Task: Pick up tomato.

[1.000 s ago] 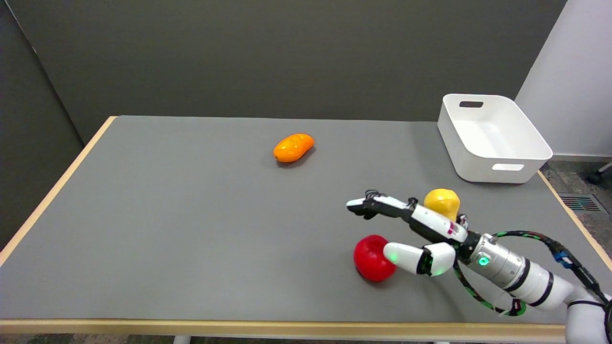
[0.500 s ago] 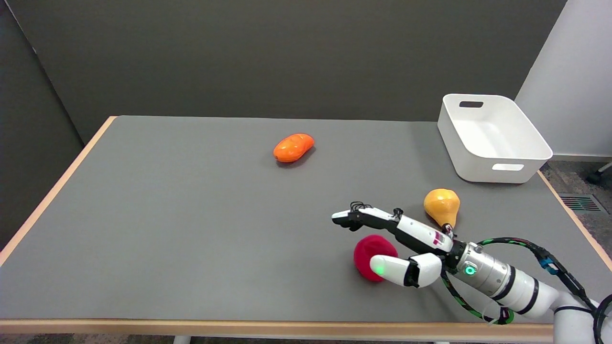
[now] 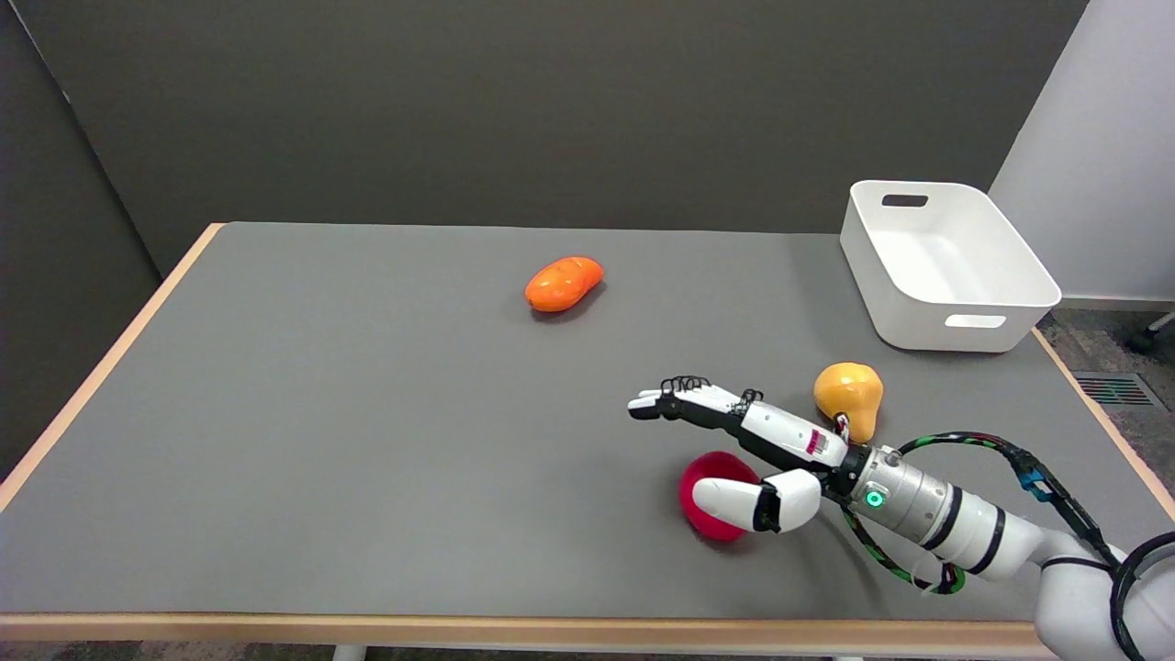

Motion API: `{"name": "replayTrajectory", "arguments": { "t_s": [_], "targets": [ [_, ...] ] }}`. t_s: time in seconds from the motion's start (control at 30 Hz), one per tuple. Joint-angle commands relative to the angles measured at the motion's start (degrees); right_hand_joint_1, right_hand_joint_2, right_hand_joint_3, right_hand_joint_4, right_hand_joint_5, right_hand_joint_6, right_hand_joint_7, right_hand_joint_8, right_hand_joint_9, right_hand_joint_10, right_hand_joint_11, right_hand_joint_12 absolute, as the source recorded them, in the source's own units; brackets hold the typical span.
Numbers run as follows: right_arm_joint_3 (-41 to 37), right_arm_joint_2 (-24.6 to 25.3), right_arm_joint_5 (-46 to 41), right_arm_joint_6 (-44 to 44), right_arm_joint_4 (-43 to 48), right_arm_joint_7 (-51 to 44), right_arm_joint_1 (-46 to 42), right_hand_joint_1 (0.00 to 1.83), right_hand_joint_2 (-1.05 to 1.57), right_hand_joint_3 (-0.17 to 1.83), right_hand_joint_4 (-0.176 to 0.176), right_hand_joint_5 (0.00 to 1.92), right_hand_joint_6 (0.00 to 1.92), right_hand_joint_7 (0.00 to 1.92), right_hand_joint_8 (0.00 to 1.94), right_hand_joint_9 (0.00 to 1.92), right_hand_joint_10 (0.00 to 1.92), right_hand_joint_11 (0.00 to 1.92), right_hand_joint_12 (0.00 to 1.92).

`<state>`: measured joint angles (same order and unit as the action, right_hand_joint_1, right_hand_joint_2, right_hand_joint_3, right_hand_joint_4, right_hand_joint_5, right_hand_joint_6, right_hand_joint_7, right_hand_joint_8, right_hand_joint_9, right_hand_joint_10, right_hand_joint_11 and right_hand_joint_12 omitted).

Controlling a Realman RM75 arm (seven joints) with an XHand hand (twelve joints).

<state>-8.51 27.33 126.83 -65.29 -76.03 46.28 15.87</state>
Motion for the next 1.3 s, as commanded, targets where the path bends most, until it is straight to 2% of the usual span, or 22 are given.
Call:
{"name": "replayTrajectory", "arguments": {
  "t_s": [0.03, 0.33, 0.57, 0.9, 1.3],
  "targets": [
    [-2.16, -1.99, -2.40, -1.89, 2.53, -6.92, -2.66, 0.23, 0.57, 0.99, 0.095, 0.14, 0.44, 0.14, 0.28, 0.07, 0.55, 0.00, 0.96],
    [-4.32, -3.49, -4.04, -6.03, 2.44, -7.48, -9.26, 0.22, 0.57, 0.98, 0.090, 0.14, 0.44, 0.15, 0.28, 0.07, 0.56, 0.00, 0.98],
    [-4.32, -3.33, -3.60, -6.03, 1.96, -7.48, -10.71, 0.23, 0.57, 0.98, 0.089, 0.15, 0.44, 0.15, 0.28, 0.08, 0.57, 0.00, 1.00],
    [-4.72, -3.04, -2.12, -1.32, -0.55, -7.48, -9.71, 0.23, 0.58, 0.97, 0.089, 0.15, 0.43, 0.15, 0.27, 0.09, 0.56, 0.00, 1.03],
    [-4.76, -0.38, -2.72, 3.36, 4.20, -7.00, -8.40, 0.23, 0.58, 0.98, 0.098, 0.13, 0.42, 0.13, 0.26, 0.08, 0.54, 0.00, 1.00]
  ]
}}
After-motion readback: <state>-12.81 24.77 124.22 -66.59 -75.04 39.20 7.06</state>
